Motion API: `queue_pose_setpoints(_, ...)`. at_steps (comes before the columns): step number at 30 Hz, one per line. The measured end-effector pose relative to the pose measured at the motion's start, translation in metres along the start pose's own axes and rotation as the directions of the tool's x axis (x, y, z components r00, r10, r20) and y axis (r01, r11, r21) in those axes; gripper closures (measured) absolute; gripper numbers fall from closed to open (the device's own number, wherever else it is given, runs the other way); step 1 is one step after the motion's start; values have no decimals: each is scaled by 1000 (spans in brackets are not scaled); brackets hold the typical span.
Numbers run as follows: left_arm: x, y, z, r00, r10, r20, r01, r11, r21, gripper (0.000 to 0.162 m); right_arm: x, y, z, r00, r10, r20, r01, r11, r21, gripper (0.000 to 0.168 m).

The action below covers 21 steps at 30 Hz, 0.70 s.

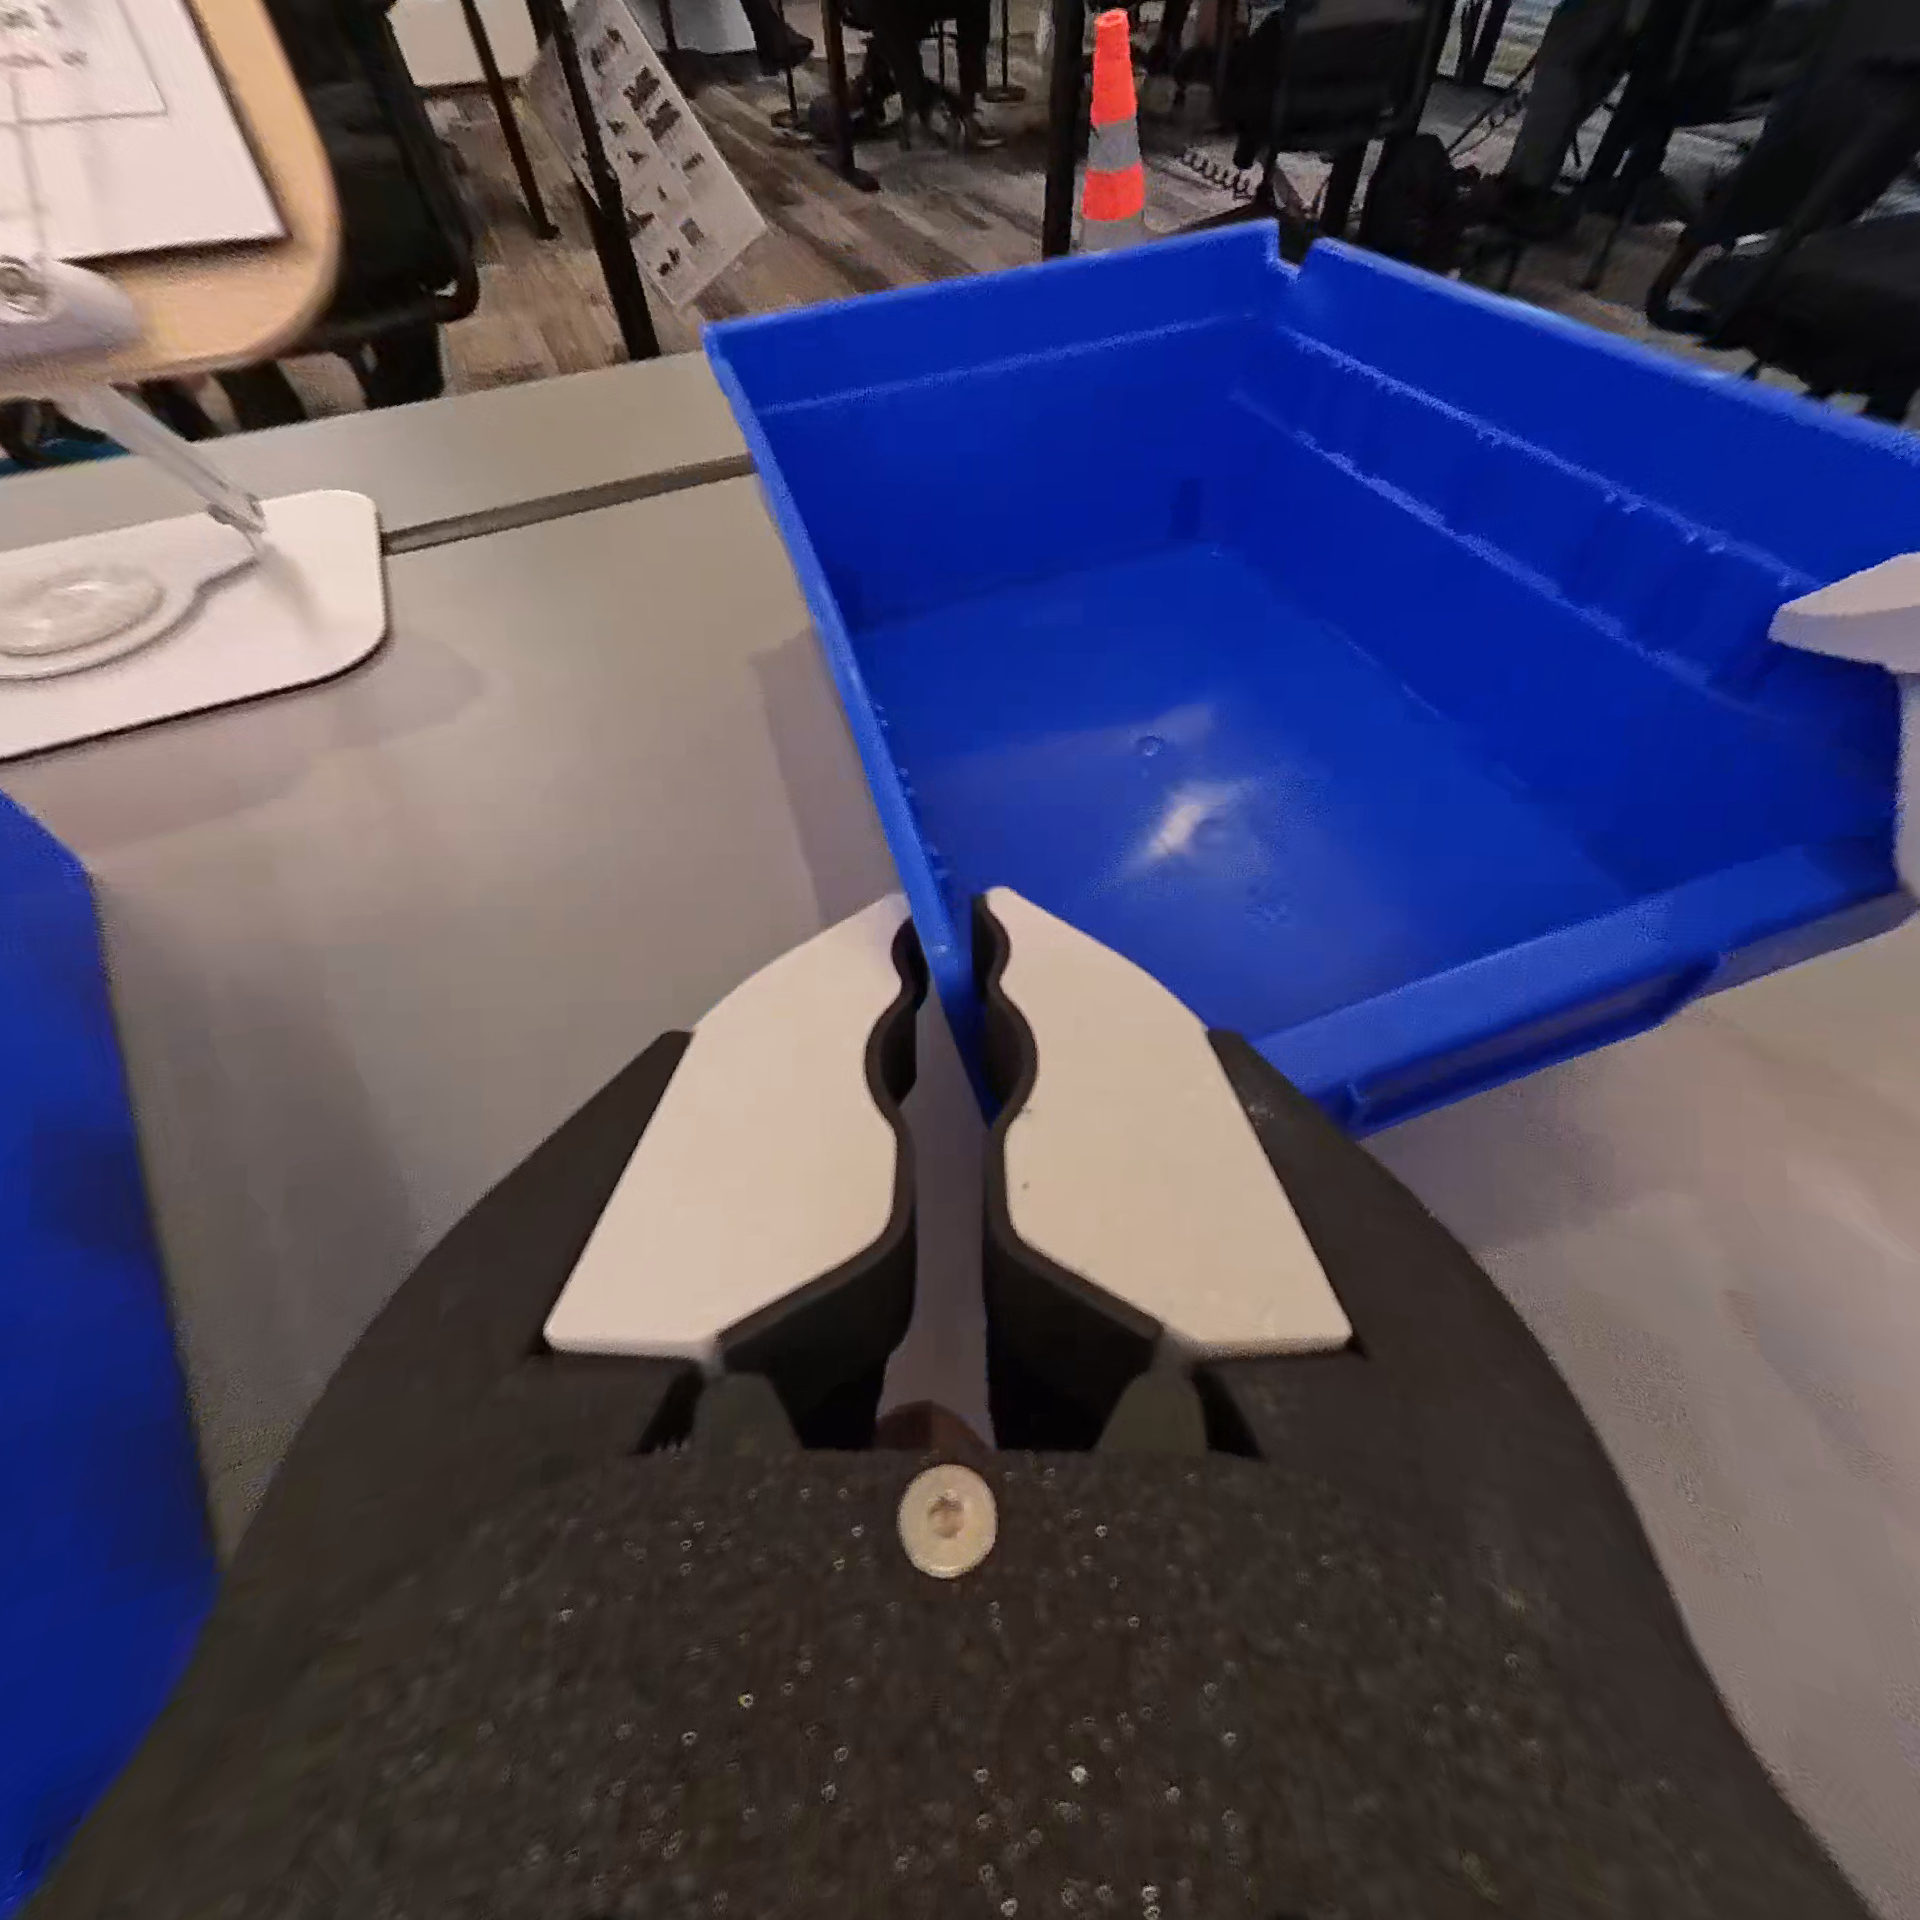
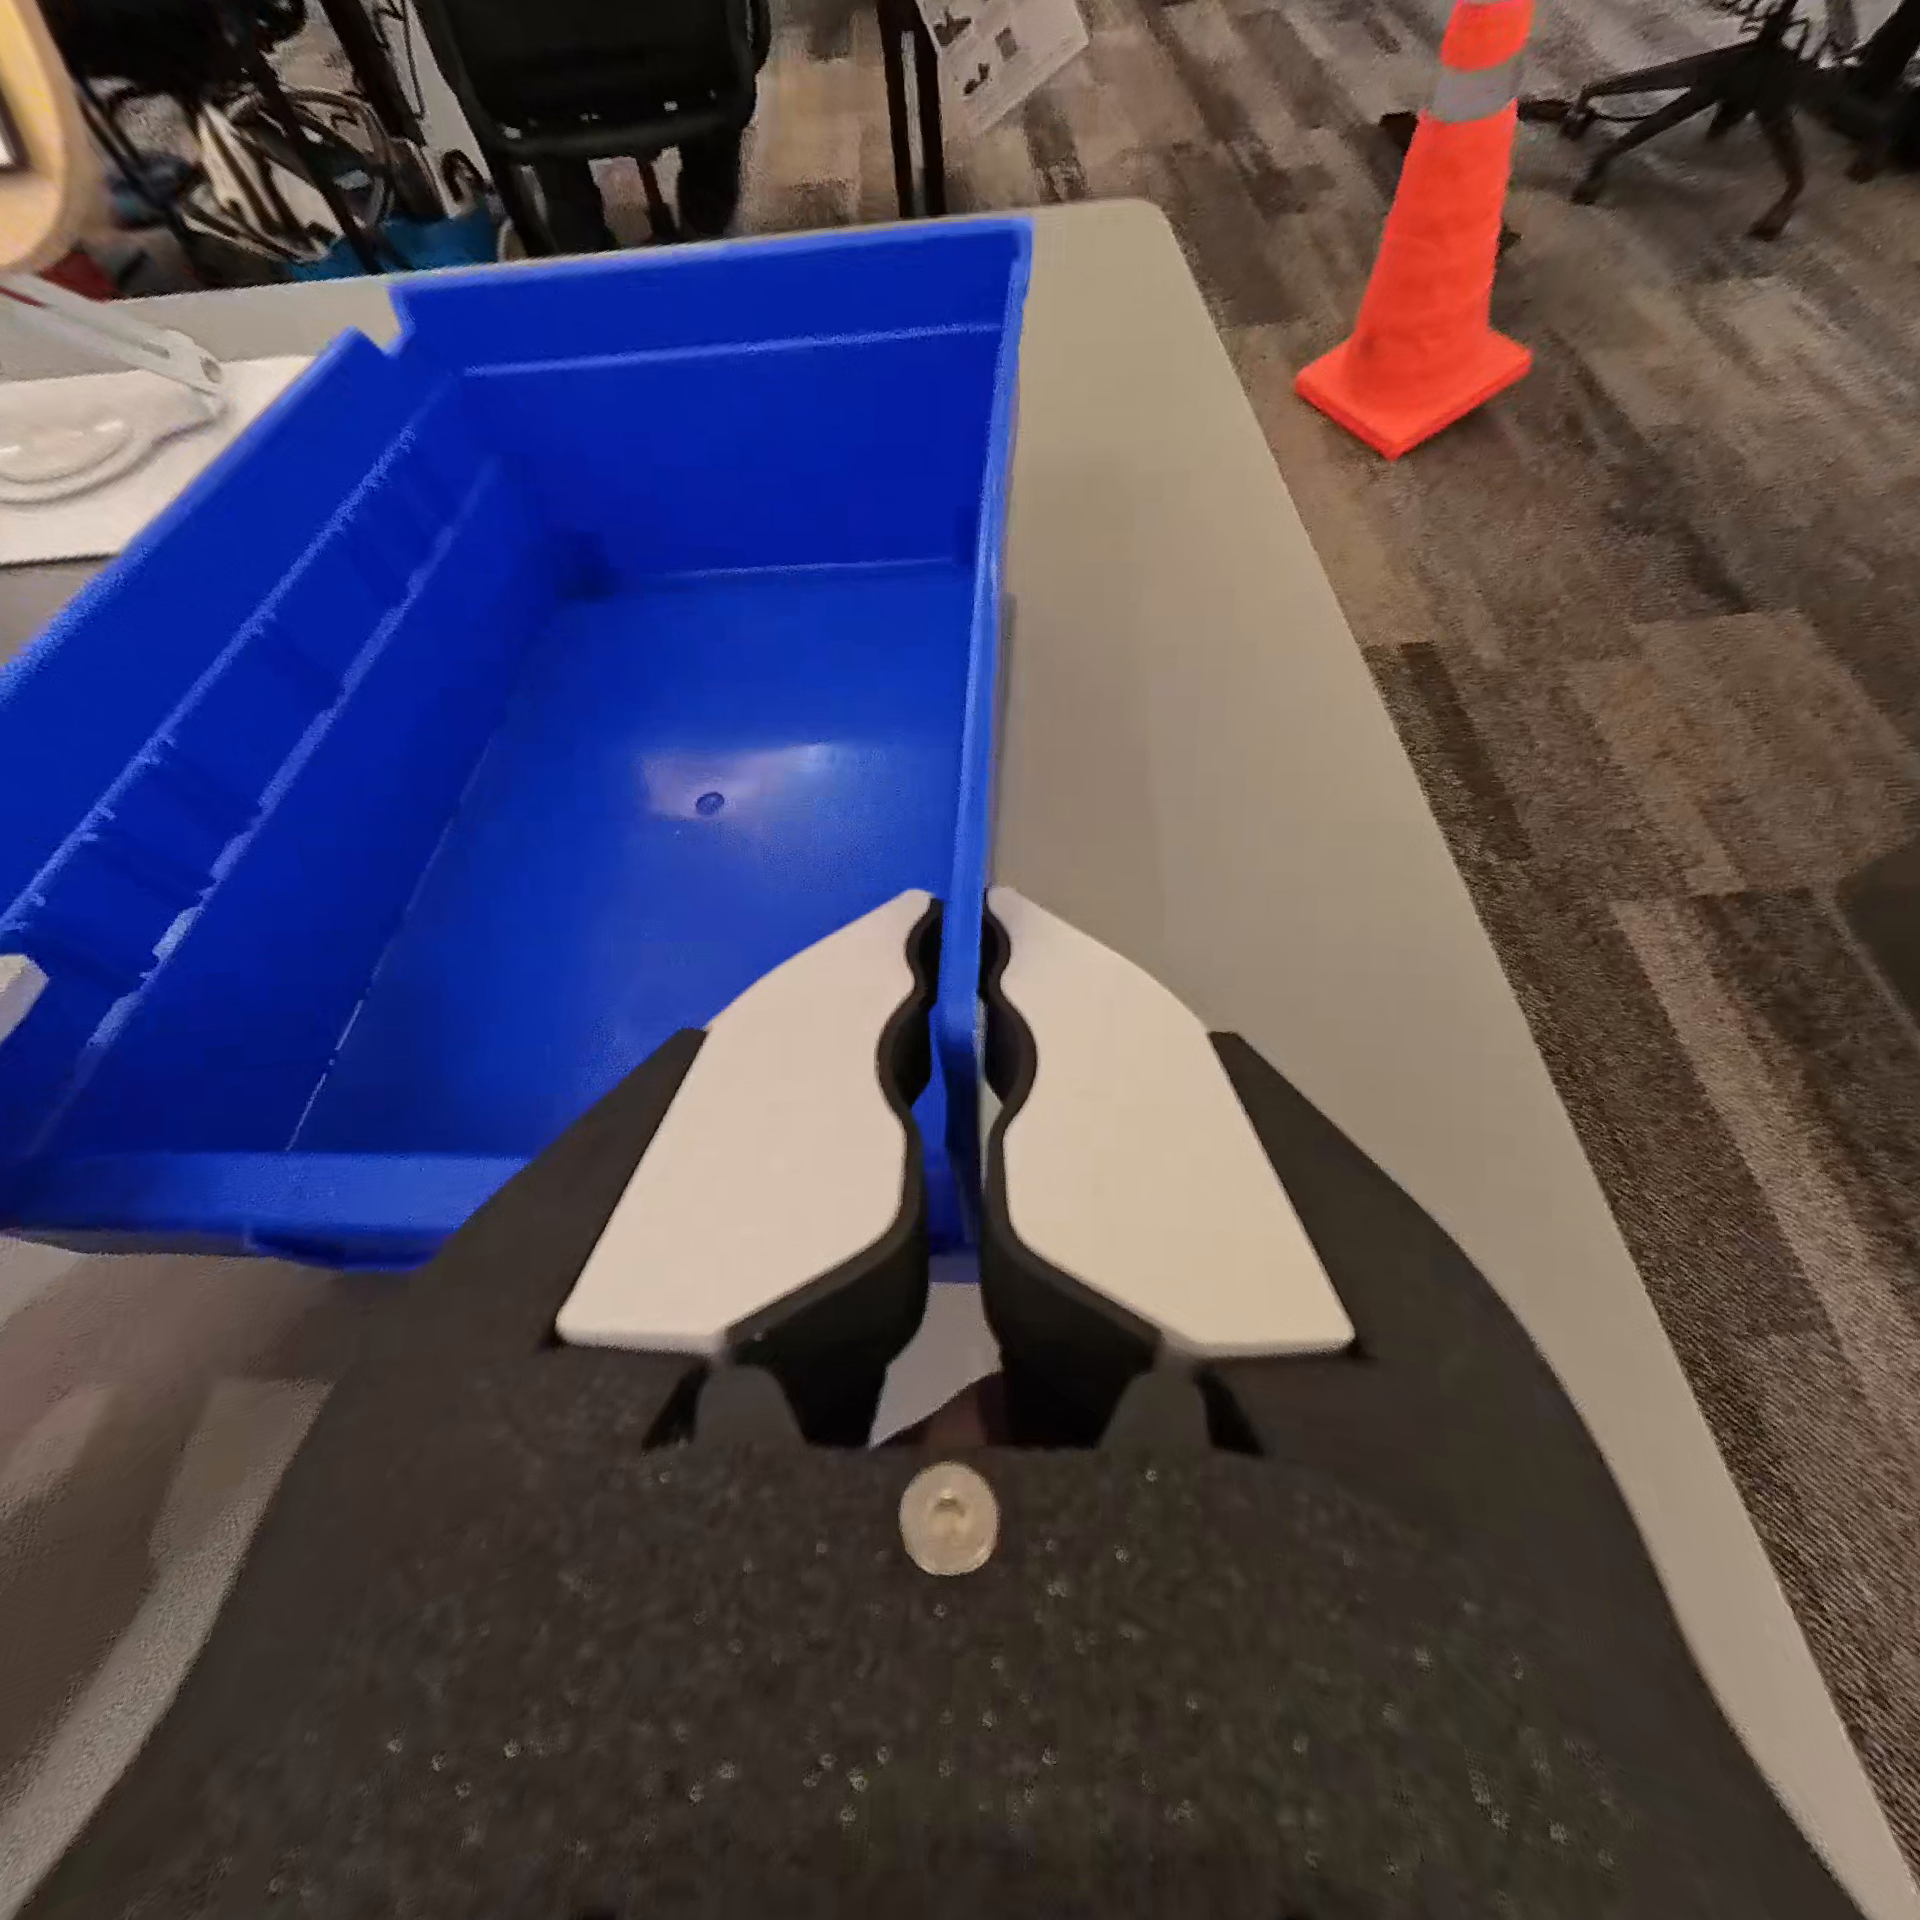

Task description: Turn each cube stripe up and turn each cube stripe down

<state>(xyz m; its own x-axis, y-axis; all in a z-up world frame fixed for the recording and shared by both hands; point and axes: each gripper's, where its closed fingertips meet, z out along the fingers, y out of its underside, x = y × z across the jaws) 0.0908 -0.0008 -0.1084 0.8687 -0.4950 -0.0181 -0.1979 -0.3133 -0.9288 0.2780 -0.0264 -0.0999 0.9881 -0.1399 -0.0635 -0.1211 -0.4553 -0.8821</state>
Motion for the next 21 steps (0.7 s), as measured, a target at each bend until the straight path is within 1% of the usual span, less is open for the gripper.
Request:
queue_pose_setpoints(2, 12, 6, 4, 999, -8, -40, 7, 1000, -20, 153, 12, 14, 8, 999, 40, 27, -40, 999, -5, 163)
queue_pose_setpoints(4, 17, 11, 3, 998, 8, -58, -10, 999, -35, 150, 15, 16, 12, 988, 113, 102, -119, 992, 51, 163)
queue_pose_setpoints(5, 16, 10, -3, 997, 20, -70, -22, 999, -31, 142, 16, 16, 12, 981, 143, 129, -152, 986, 62, 163)
queue_pose_setpoints(6, 14, 7, -12, 995, 27, -91, -29, 999, -20, 133, 18, 15, 11, 981, 143, 132, -152, 986, 64, 162)
queue_pose_setpoints(7, 10, 3, -27, 992, 33, -118, -34, 999, -3, 126, 19, 12, 8, 985, 122, 123, -132, 988, 76, 162)
queue_pose_setpoints(8, 1, -4, -45, 991, 39, -129, -35, 999, 30, 123, 22, 6, 2, 990, 102, 99, -113, 988, 109, 162)
queue_pose_setpoints(9, -16, -13, -66, 992, 37, -118, -28, 997, 75, 127, 24, -4, -7, 994, 85, 67, -95, 984, 153, 159)
queue_pose_setpoints(11, -58, -23, -113, 995, 23, -97, -10, 990, 138, 124, 22, -26, -28, 999, 32, -7, -29, 973, 228, 156)
queue_pose_setpoints(12, -86, -25, -136, 998, 8, -57, 2, 987, 162, 123, 15, -38, -38, 999, -10, -38, 20, 966, 259, 151)
queue_pose_setpoints(14, -151, -21, -179, 998, -31, 56, 19, 979, 202, 123, -24, -61, -56, 993, -118, -30, 121, 938, 324, 141)
queue_pose_setpoints(15, -185, -15, -197, 990, -58, 127, 31, 978, 206, 122, -53, -70, -63, 985, -171, 10, 157, 922, 354, 138)
queue_pose_setpoints(17, -245, 6, -226, 960, -106, 259, 53, 978, 200, 122, -131, -75, -73, 953, -253, 168, 170, 902, 398, 130)
queue_pose_setpoints(18, -268, 21, -233, 946, -124, 300, 72, 982, 177, 122, -176, -70, -78, 921, -276, 275, 150, 902, 405, 128)
queue_pose_setpoints(19, -283, 37, -235, 939, -146, 312, 106, 984, 142, 119, -222, -59, -82, 878, -288, 381, 126, 909, 396, 125)
queue_pose_setpoints(20, -293, 49, -234, 935, -168, 312, 138, 984, 116, 115, -263, -43, -83, 835, -285, 470, 109, 924, 366, 123)
queue_pose_setpoints(21, -300, 56, -231, 931, -182, 317, 155, 982, 109, 115, -296, -23, -80, 812, -272, 516, 107, 939, 327, 122)
